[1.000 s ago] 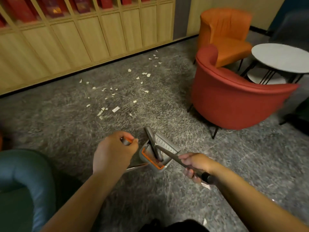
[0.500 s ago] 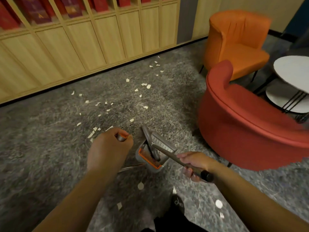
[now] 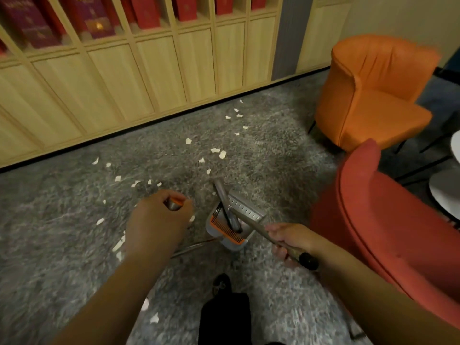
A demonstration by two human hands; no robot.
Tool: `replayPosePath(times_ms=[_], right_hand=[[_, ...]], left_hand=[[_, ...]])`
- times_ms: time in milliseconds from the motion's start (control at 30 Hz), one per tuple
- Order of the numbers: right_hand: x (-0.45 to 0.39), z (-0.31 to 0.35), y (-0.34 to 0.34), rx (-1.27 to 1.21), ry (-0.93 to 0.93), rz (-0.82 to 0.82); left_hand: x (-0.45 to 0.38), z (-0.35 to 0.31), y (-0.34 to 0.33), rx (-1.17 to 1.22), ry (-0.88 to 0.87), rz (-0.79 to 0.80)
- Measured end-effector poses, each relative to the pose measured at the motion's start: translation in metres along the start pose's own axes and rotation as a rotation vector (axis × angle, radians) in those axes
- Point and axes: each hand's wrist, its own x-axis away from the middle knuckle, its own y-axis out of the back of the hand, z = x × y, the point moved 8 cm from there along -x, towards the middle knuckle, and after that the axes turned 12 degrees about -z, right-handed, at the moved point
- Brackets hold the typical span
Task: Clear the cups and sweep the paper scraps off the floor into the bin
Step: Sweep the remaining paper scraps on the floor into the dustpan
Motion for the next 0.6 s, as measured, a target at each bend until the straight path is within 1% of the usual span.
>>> replayPosePath(times_ms=[67, 167, 233, 333, 400, 500, 600], right_hand=[[-0.027, 0.043, -0.007, -0.011, -0.010, 0.022], [-0.064, 0.102, -0.013, -0.073, -0.077, 0.027], [-0.089, 0.141, -0.016, -0.064, -0.054, 0.044], [-0.124, 0.195, -0.013, -0.043, -0.030, -0.005], [-0.147, 0.230, -0.014, -0.041, -0.029, 0.003], [-0.175, 0.282, -0.011, -0.071, -0.021, -0.033], [-0.214, 0.347, -0.005, -0.092, 0.004, -0.030]], left_hand=[[-0.052, -0.016, -0.018, -0.025, -0.031, -0.006], [-0.126, -0.039, -0.045, -0.073, -0.074, 0.008], [-0.172, -0.055, -0.059, -0.070, -0.095, 0.019], [-0.230, -0.082, -0.081, -0.070, -0.147, 0.009], [-0.267, -0.097, -0.098, -0.066, -0.172, -0.007], [-0.318, -0.112, -0.130, -0.081, -0.182, -0.019], [-0.378, -0.129, -0.172, -0.090, -0.164, -0.018]])
